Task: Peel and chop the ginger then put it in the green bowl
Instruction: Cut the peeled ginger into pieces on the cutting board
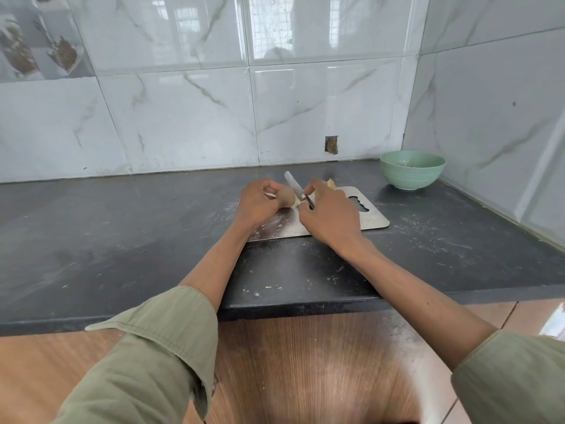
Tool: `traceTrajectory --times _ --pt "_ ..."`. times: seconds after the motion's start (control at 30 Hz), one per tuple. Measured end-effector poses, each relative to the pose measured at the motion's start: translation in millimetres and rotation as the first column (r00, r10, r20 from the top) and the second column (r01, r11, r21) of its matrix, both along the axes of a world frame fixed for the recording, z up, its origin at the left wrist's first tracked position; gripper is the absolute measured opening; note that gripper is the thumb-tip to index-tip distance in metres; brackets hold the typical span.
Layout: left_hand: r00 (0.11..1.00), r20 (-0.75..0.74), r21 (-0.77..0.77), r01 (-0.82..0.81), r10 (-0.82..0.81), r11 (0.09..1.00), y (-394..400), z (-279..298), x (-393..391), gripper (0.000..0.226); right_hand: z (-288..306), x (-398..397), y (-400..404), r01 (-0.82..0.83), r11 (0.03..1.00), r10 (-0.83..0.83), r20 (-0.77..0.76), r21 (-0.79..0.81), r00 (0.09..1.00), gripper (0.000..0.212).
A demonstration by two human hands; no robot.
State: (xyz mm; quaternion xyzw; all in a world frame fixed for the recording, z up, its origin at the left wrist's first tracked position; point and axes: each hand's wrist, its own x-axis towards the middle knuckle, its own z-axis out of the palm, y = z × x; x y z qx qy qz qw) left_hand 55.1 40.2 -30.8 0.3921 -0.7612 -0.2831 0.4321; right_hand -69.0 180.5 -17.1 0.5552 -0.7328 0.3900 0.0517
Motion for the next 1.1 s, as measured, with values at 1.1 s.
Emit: traceTrajectory --times 1.1 --pt "0.999 -0.018 0.001 -0.046 0.046 0.999 -10.2 -5.8 -3.5 0.016 -1.7 6.6 0.6 0.018 0.999 -0.023 -0.146 -0.036 0.989 0.022"
